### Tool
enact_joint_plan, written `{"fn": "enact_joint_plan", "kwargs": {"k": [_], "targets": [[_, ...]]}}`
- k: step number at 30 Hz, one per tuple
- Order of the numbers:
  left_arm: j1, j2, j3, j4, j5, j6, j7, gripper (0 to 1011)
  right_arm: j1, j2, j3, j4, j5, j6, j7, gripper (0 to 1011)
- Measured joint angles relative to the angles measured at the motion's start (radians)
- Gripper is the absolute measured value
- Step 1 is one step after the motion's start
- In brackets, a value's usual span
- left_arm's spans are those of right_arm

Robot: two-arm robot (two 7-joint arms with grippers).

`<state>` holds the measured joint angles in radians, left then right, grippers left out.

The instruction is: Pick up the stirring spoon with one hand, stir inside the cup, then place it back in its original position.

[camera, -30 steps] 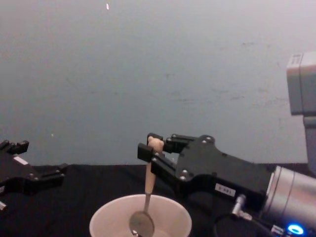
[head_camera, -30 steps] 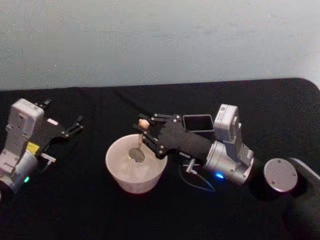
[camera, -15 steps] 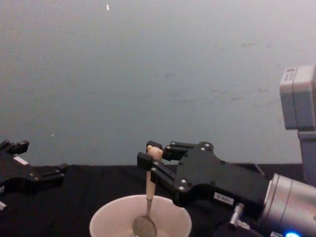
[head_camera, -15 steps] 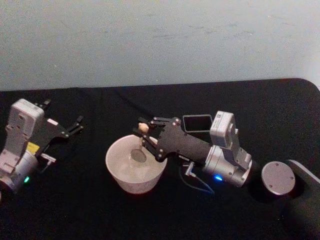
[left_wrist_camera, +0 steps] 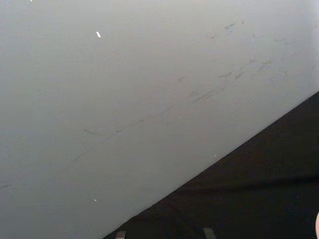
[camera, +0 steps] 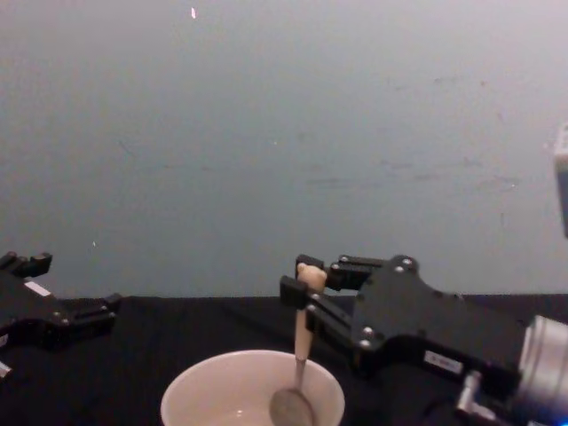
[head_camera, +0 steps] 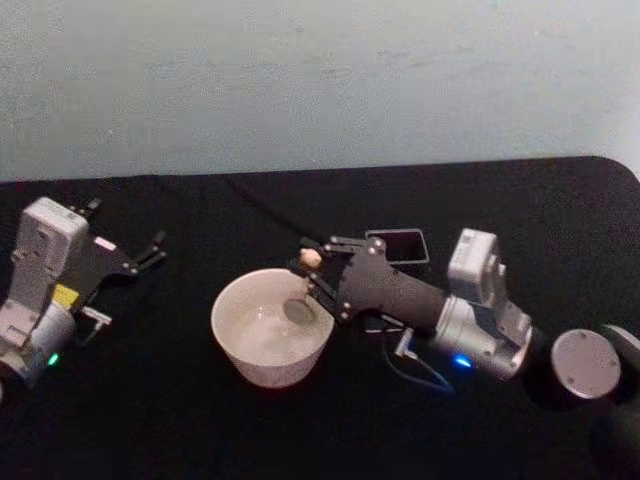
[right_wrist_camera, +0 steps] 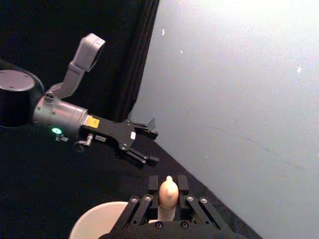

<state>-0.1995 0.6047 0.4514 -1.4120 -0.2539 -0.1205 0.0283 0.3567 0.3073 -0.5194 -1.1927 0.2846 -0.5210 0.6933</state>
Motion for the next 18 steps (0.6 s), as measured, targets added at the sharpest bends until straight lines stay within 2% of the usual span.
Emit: {"fn": "enact_joint_plan", "kwargs": {"k": [8, 13, 18], "targets": [[0.000, 0.000, 0.000, 0.000, 0.000, 0.000, 0.000, 1001, -0.061, 0.045, 0.002, -0.099, 0.055, 0.029, 0.041, 214], [0.000, 0.000, 0.000, 0.000, 0.000, 0.000, 0.000, 1001, -0.073, 0.045, -0.013, -0.118, 0.065, 0.038, 0.051, 214], [0.000, 0.000, 0.000, 0.000, 0.000, 0.000, 0.000, 1001, -0.066, 0.022, -0.035, -0.109, 0.063, 0.041, 0.053, 214]]}}
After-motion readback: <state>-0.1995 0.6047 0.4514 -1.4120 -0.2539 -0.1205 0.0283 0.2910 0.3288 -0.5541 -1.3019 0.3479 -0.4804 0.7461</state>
